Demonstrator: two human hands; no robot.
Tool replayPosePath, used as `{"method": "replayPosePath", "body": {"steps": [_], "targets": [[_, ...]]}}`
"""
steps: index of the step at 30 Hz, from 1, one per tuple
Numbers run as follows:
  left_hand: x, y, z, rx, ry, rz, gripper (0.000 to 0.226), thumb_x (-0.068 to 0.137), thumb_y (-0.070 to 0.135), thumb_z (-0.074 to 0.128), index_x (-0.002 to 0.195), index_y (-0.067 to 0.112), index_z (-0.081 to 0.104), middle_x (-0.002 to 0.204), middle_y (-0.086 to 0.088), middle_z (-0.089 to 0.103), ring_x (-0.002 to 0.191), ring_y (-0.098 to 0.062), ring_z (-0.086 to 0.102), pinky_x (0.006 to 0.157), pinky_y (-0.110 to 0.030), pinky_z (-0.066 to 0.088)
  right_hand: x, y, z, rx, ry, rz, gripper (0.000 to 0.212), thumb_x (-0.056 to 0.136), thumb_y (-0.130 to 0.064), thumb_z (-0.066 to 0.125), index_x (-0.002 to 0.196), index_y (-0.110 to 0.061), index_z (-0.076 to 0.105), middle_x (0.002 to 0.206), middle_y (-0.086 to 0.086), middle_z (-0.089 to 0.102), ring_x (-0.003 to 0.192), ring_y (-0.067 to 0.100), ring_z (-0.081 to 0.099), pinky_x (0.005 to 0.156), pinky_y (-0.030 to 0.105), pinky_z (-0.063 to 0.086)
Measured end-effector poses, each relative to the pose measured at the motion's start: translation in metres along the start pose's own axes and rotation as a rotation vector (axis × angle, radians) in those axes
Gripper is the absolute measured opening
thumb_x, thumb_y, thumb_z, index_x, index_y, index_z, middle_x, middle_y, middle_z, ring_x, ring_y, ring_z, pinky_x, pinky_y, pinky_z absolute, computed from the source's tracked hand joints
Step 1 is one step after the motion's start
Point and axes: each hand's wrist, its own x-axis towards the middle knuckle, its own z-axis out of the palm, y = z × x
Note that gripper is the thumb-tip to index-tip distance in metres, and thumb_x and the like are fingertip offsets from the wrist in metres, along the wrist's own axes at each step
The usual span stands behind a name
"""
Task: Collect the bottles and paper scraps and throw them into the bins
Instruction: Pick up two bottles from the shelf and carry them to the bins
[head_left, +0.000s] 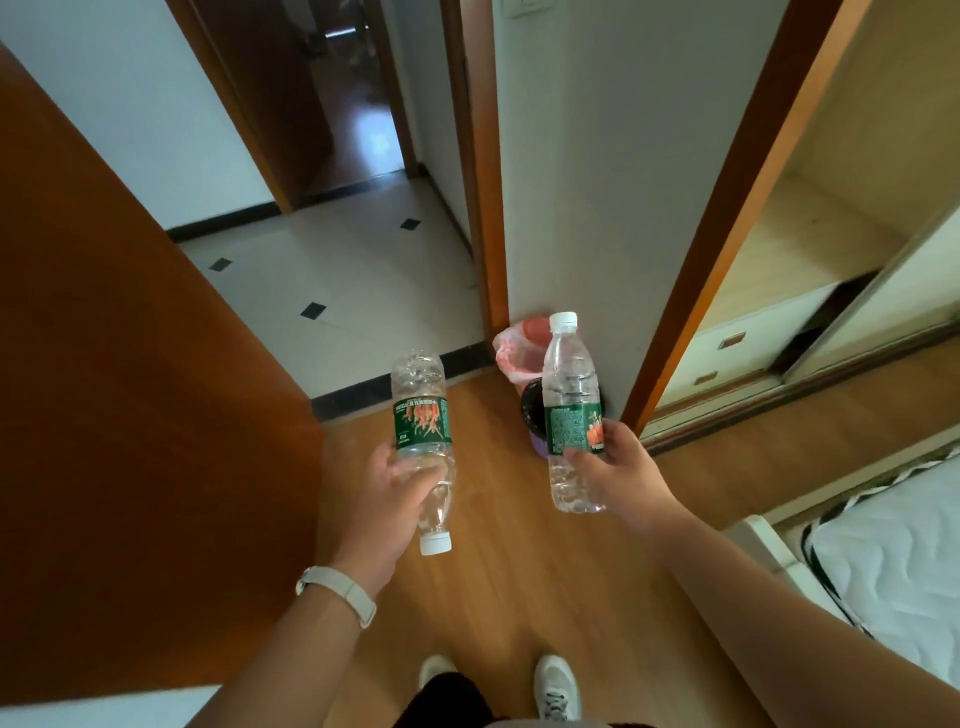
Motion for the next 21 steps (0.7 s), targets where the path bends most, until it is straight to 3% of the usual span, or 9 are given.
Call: {"method": "replayPosePath", "body": {"steps": [5, 13, 18, 21], "targets": [[0.063, 0.014, -0.009, 0.016, -0.055, 0.026, 0.053, 0.087, 0.020, 0.072, 0.132, 0.030, 0.046, 0.114, 0.004, 0.067, 0.088, -0.008, 0.071, 0.065, -0.021, 0.053, 0.037, -0.015, 0.020, -0.001, 0.057, 0.026, 0.052, 0.088, -0.029, 0.070, 0.133, -0.020, 0.046, 0.111, -0.007, 0.064, 0.091, 0.008, 0.067, 0.073, 0.025, 0.056], [0.204, 0.034, -0.052, 0.060, -0.191, -0.038, 0.058, 0.084, 0.025, 0.074, 0.134, 0.030, 0.046, 0.121, 0.000, 0.066, 0.099, -0.016, 0.070, 0.087, -0.042, 0.057, 0.116, -0.060, 0.057, 0.021, 0.254, 0.083, 0.053, 0.083, -0.029, 0.073, 0.129, -0.020, 0.048, 0.108, -0.003, 0.067, 0.084, 0.013, 0.071, 0.075, 0.034, 0.059], [0.293, 0.066, -0.092, 0.102, -0.251, -0.006, 0.057, 0.085, 0.024, 0.073, 0.132, 0.035, 0.043, 0.118, 0.004, 0.065, 0.103, -0.015, 0.067, 0.091, -0.042, 0.054, 0.166, -0.098, 0.102, 0.002, 0.348, 0.086, 0.051, 0.082, -0.027, 0.075, 0.126, -0.020, 0.049, 0.110, 0.000, 0.066, 0.089, 0.016, 0.069, 0.079, 0.036, 0.057], [0.332, 0.080, -0.107, 0.101, -0.273, -0.008, 0.060, 0.088, 0.020, 0.070, 0.139, 0.029, 0.040, 0.117, 0.005, 0.063, 0.102, -0.015, 0.065, 0.085, -0.038, 0.054, 0.185, -0.109, 0.126, 0.023, 0.387, 0.089, 0.051, 0.082, -0.026, 0.075, 0.125, -0.021, 0.048, 0.107, -0.002, 0.065, 0.088, 0.016, 0.069, 0.080, 0.037, 0.058]]}}
